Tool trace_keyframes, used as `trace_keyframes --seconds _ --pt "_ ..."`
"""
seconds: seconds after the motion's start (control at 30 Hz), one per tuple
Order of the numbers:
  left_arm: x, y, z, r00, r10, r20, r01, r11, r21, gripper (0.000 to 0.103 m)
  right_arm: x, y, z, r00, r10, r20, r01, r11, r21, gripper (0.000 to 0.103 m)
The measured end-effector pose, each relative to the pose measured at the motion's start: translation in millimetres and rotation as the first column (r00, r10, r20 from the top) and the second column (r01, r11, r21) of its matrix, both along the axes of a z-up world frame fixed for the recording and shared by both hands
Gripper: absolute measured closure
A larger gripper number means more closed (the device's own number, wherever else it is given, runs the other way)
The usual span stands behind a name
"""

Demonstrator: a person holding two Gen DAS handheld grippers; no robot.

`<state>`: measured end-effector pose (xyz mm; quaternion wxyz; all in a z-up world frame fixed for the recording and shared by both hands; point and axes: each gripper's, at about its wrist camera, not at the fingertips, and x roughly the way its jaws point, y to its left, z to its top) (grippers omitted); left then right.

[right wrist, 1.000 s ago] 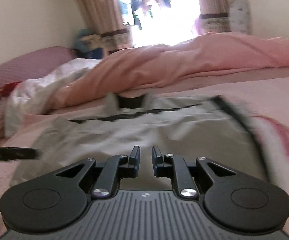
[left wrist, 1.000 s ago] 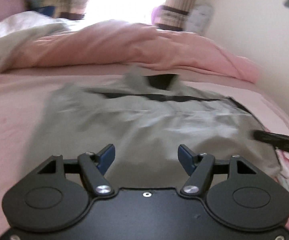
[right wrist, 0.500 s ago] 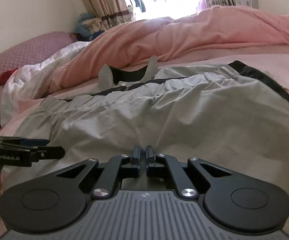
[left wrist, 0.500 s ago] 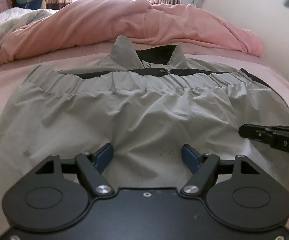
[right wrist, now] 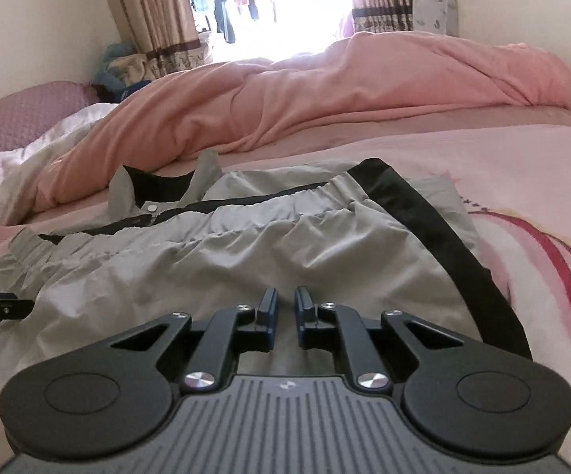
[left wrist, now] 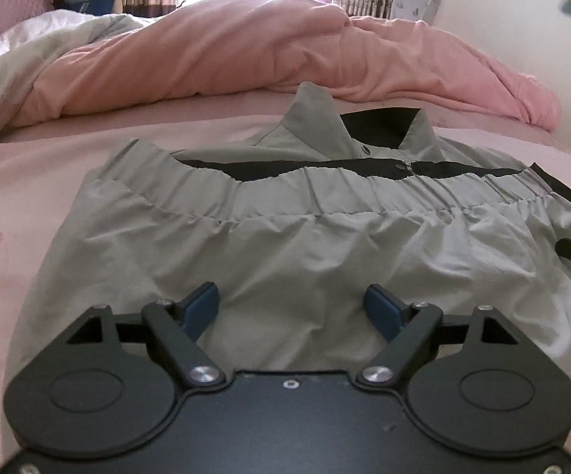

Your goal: Fold large clothes

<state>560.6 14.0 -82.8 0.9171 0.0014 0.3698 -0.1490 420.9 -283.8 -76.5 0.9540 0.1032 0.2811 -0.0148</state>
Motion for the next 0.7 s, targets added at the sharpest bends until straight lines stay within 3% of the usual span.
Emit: trace_keyframes --seconds 0.2,0.4,0.53,0.7 --pt "9 18 24 0.997 0.038 0.067 -0.041 0.998 0.043 0.021 2 -21 31 0.995 -0.065 0.075 0.072 0.993 -0.09 0.083" --pt "35 37 5 0.996 0.09 -0.011 -0.089 0.994 0.057 0.02 25 -42 7 0.992 -0.121 -0.021 0.118 0.987 -0.108 0.083" --pt "36 41 -5 0.995 0.095 0.018 -0.096 0.995 0.033 0.015 20 -41 -7 0.991 -0.133 0.019 0.134 0.985 -0.106 0.083" --pt "26 41 7 0.992 0.127 -0.006 -0.126 0.99 0.06 0.019 9 -38 9 0.984 -0.177 0.005 0.177 0.98 -0.087 0.083"
